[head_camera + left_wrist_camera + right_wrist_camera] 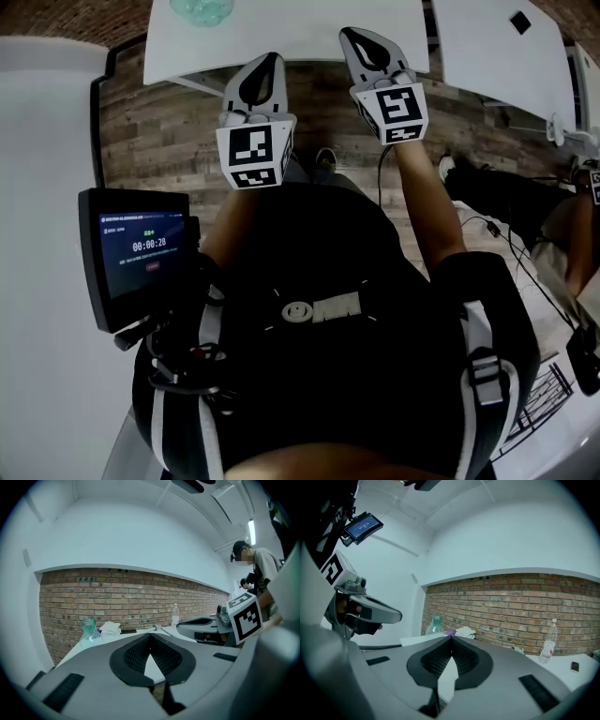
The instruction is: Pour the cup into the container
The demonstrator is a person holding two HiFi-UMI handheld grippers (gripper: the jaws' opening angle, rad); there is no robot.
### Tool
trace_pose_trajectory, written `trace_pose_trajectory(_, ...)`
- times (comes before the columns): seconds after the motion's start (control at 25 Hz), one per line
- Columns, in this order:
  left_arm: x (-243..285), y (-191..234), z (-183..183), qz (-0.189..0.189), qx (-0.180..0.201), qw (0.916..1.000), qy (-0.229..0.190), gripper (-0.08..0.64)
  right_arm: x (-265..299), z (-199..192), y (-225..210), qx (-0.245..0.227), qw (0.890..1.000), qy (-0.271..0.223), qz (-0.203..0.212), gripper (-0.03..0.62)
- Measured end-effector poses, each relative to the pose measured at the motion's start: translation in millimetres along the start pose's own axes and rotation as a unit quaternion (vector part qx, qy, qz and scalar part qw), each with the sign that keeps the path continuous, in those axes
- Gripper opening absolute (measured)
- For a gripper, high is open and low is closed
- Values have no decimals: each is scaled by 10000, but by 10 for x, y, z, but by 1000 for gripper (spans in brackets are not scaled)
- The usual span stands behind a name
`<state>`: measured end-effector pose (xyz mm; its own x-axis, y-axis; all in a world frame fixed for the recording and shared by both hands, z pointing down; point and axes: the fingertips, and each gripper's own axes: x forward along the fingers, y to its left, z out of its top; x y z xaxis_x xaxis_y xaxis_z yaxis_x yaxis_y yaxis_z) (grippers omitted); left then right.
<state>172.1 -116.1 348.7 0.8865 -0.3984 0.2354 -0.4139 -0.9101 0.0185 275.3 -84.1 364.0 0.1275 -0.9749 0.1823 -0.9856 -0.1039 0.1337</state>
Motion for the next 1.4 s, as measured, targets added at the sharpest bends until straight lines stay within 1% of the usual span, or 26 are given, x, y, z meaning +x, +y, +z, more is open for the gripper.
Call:
trace_pose_trajectory(0.2, -747, -22, -117, -52, -42, 9998, -169, -6, -439, 83, 628, -22, 9998, 41, -181, 3)
trace_pose_trajectory(0.32, -818, -68, -110, -100, -82, 9999, -100, -6, -518, 89, 681, 95, 9996, 135, -229, 3)
trace_pose_trajectory(0.44, -876, -76, -157, -111, 16, 9999, -27, -6, -562, 71, 755, 145, 9995, 202, -193, 3)
trace_pose_trajectory(0.52, -1169, -113, -237, -63, 73, 9999, -55, -6, -752, 71, 992, 114, 9996, 181, -172, 3)
trace_pose_trajectory(0.64, -1771, -271, -355, 50, 83, 9998, -173, -6, -1213, 78, 1457, 13, 9999, 104, -68, 3)
trace_pose_trajectory(0.68, -1869, -304, -379, 76, 69, 9998, -175, -6, -1293, 75, 1547, -4, 10000, 89, -11, 3)
trace_pose_trajectory(0.84, -1870, -284, -422, 152, 41, 9999, -60, -5, -1235, 39, 1619, 35, 9998, 105, 137, 3)
trace_pose_trajectory(0.92, -1857, -283, -439, 170, -62, 9998, 32, -6, -1185, 13, 1639, 93, 9996, 176, 200, 3)
trace_pose_trajectory(1.0, -1998, -436, -464, 155, -170, 9997, 52, -6, -1335, -6, 1717, 113, 9994, 202, 274, 3)
trace_pose_trajectory(1.2, -2932, -1356, -682, 145, -185, 9997, -67, -6, -2547, -102, 2103, 75, 9994, 2, 329, 3)
trace_pose_trajectory(1.28, -3019, -1481, -734, 123, -209, 9997, -16, -6, -2686, -142, 2112, 163, 9994, 22, 289, 3)
trace_pose_trajectory(1.4, -2993, -1510, -787, 110, -174, 9997, 114, -6, -2718, -228, 2106, 374, 9988, 101, 285, 3)
